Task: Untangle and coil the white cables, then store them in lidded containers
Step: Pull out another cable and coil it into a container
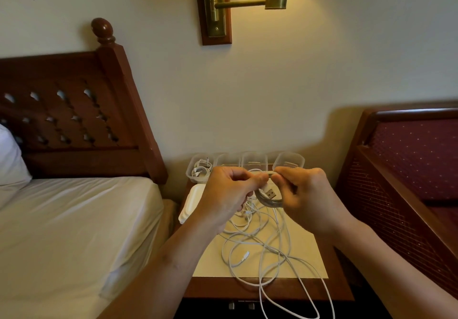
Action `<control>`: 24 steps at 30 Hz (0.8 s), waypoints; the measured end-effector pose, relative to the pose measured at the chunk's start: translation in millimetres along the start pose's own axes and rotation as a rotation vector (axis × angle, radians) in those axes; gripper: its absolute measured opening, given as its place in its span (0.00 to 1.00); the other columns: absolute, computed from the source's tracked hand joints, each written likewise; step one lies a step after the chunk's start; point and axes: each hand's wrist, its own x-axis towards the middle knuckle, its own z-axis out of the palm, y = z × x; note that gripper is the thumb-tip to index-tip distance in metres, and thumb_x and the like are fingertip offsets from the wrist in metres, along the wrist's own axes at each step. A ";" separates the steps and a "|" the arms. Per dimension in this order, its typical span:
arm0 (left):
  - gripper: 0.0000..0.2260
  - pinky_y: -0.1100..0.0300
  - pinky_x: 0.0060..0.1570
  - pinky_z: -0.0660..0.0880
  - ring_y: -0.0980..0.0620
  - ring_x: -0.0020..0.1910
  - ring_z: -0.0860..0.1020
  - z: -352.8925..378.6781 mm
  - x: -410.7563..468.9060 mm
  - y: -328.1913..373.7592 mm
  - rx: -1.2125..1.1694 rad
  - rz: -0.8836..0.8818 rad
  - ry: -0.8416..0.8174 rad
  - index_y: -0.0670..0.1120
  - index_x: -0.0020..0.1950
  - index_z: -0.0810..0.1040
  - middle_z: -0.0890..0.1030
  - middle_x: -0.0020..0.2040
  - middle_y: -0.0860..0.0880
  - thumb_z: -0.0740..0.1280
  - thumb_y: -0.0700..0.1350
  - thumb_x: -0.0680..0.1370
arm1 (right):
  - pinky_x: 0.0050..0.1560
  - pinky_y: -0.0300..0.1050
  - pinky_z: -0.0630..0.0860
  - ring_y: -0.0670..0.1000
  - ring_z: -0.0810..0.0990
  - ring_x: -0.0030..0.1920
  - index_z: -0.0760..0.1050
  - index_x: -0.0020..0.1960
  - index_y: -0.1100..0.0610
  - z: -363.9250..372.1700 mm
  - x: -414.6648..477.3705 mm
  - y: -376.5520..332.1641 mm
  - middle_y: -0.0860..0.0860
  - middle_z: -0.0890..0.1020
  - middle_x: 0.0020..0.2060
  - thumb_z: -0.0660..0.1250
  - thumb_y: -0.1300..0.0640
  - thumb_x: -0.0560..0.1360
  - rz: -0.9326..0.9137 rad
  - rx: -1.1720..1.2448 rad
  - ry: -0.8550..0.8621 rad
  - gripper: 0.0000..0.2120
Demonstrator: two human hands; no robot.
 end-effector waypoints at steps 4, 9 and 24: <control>0.16 0.50 0.30 0.70 0.46 0.30 0.71 2.5 -2.5 -7.7 0.225 0.320 0.015 0.42 0.40 0.80 0.77 0.31 0.43 0.75 0.53 0.77 | 0.30 0.52 0.75 0.55 0.78 0.30 0.86 0.55 0.52 -6.5 1.6 -4.2 0.49 0.83 0.32 0.65 0.60 0.83 0.121 0.219 -0.056 0.11; 0.14 0.52 0.32 0.70 0.55 0.31 0.68 -2.7 -1.8 -15.6 0.480 0.430 0.031 0.50 0.43 0.73 0.71 0.32 0.54 0.72 0.57 0.79 | 0.38 0.57 0.78 0.53 0.81 0.35 0.86 0.52 0.53 -7.2 -0.2 -5.8 0.49 0.84 0.35 0.66 0.59 0.83 0.155 0.225 -0.008 0.10; 0.12 0.44 0.32 0.70 0.40 0.33 0.72 -3.8 0.9 -15.1 0.273 0.319 -0.161 0.38 0.50 0.81 0.76 0.36 0.37 0.65 0.46 0.84 | 0.41 0.41 0.78 0.46 0.78 0.40 0.84 0.54 0.43 -5.3 -6.1 -9.5 0.44 0.82 0.38 0.70 0.61 0.80 0.192 0.471 0.067 0.13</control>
